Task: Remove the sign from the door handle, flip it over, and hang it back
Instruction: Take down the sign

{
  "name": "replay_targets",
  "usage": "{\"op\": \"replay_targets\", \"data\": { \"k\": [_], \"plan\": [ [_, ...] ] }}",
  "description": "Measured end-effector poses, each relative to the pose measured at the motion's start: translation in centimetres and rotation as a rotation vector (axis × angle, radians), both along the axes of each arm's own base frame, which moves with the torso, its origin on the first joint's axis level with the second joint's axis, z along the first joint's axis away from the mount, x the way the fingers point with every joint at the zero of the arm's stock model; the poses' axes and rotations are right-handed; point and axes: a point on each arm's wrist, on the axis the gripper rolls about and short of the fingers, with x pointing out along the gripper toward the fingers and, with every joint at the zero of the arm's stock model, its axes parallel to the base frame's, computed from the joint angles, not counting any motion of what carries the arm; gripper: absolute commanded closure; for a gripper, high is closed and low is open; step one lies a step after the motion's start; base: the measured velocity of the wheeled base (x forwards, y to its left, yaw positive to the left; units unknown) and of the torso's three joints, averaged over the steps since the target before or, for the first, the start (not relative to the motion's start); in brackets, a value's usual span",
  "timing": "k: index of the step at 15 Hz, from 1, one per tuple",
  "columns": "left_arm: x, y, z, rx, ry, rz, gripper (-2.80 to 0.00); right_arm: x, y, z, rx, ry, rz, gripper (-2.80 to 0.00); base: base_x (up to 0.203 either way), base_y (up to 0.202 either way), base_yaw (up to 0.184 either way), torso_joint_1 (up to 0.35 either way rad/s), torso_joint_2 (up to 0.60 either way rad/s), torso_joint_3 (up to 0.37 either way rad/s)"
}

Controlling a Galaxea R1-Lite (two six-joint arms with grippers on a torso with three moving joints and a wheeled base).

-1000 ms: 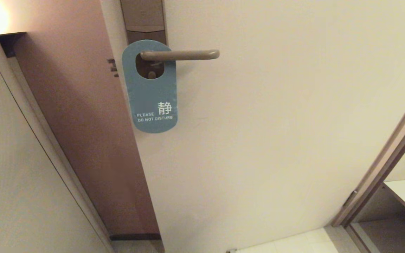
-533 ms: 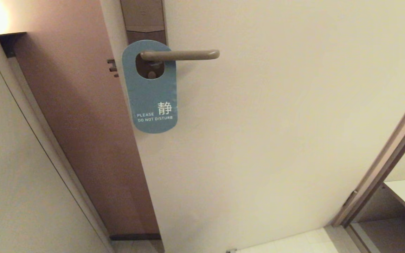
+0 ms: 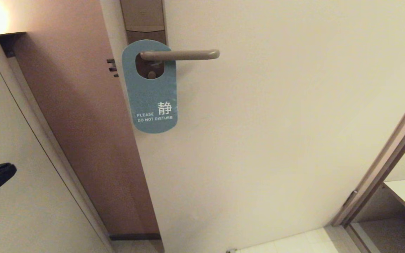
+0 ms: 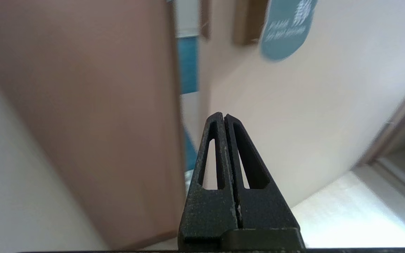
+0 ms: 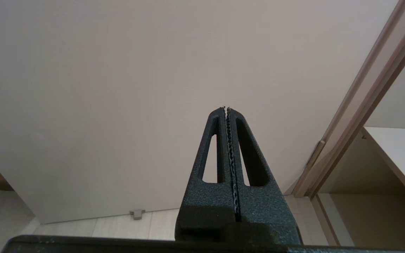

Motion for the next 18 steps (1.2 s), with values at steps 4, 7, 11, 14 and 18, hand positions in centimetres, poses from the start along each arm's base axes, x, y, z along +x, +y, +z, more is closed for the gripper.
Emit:
{"op": "replay_targets", "data": {
  "k": [4, 7, 11, 14, 18],
  "plan": [
    [3.3, -1.1, 0.6, -0.008, 0.039, -0.16, 0.0, 0.0, 0.0, 0.0, 0.0, 0.0, 0.0, 0.0, 0.0, 0.0, 0.0, 0.0, 0.0, 0.0],
    [4.7, -1.6, 0.6, -0.047, 0.069, -0.286, 0.0, 0.0, 0.0, 0.0, 0.0, 0.0, 0.0, 0.0, 0.0, 0.0, 0.0, 0.0, 0.0, 0.0],
    [6.1, -2.0, 0.6, -0.106, 0.09, -0.363, 0.0, 0.0, 0.0, 0.0, 0.0, 0.0, 0.0, 0.0, 0.0, 0.0, 0.0, 0.0, 0.0, 0.0],
    [7.1, -2.0, 0.6, -0.106, 0.077, -0.432, 0.0, 0.0, 0.0, 0.0, 0.0, 0.0, 0.0, 0.0, 0.0, 0.0, 0.0, 0.0, 0.0, 0.0],
    [8.8, -1.8, 1.0, -0.098, 0.04, -0.48, 0.0, 0.0, 0.0, 0.0, 0.0, 0.0, 0.0, 0.0, 0.0, 0.0, 0.0, 0.0, 0.0, 0.0]
  ]
}}
